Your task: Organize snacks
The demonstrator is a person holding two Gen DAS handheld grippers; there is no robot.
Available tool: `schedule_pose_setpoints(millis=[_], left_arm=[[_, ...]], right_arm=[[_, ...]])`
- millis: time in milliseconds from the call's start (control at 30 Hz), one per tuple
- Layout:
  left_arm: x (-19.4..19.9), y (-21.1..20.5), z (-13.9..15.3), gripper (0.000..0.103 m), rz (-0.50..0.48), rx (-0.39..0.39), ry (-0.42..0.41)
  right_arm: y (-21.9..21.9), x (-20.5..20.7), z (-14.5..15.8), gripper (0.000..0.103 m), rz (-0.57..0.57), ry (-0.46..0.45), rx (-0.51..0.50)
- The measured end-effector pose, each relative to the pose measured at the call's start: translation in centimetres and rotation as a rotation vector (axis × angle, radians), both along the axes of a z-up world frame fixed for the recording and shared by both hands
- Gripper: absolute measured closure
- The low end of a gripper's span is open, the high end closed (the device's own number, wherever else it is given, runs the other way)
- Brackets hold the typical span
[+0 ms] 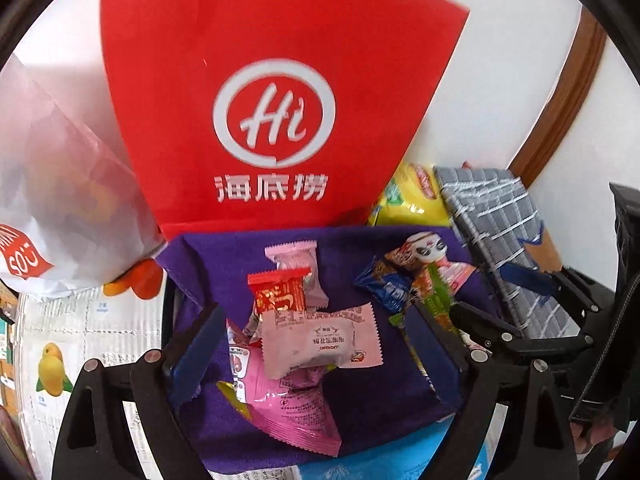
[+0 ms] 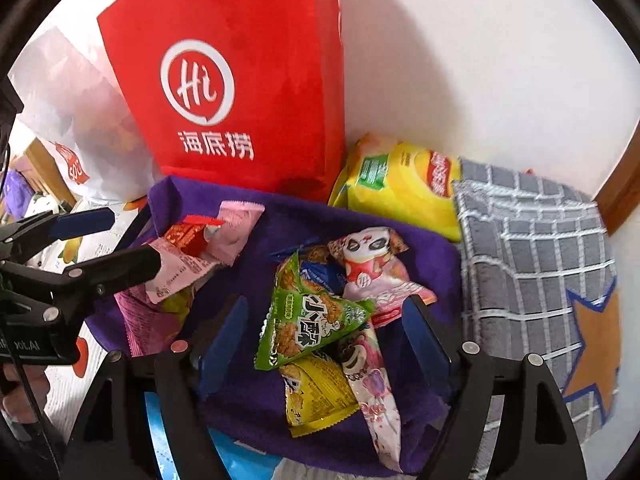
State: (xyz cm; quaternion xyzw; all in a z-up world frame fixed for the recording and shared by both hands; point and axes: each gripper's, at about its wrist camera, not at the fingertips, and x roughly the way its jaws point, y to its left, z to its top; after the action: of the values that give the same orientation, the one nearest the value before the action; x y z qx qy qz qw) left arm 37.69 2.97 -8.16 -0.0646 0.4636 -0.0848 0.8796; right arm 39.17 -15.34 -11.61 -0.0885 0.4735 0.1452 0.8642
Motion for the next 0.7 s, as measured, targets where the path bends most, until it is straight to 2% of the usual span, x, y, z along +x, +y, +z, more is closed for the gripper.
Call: schedule_pose_setpoints(millis=[100, 267, 467, 600, 700], left_arm=[[-0.9, 0.4, 1.7, 0.012, -0.011, -0.009, -0.056], [-3.0, 0.5, 4.4, 0.012, -0.007, 0.021, -0.113], [-7.3, 0.7, 6.5, 0.012, 0.048, 0.077, -0.116], [-11.2, 0.7, 7.3, 0.012, 0.057, 0.055, -0.118], [-14.3, 0.1, 8.0, 0.012, 0.057, 0.057, -0.120]], right_arm=[[-0.2, -0.8, 1.1, 0.023, -0.038, -0.007, 0.013], [-0.4, -3.8, 3.5, 0.017, -0.100, -0.086, -0.050], [-1.3, -8.2, 5.9, 0.015, -0.168, -0.089, -0.024], [-2.5, -12.1, 7.5, 0.015, -0.200, -0.093, 0.029], [-3.2, -15.7, 9.0, 0.015, -0.228, -0.129, 0.047]])
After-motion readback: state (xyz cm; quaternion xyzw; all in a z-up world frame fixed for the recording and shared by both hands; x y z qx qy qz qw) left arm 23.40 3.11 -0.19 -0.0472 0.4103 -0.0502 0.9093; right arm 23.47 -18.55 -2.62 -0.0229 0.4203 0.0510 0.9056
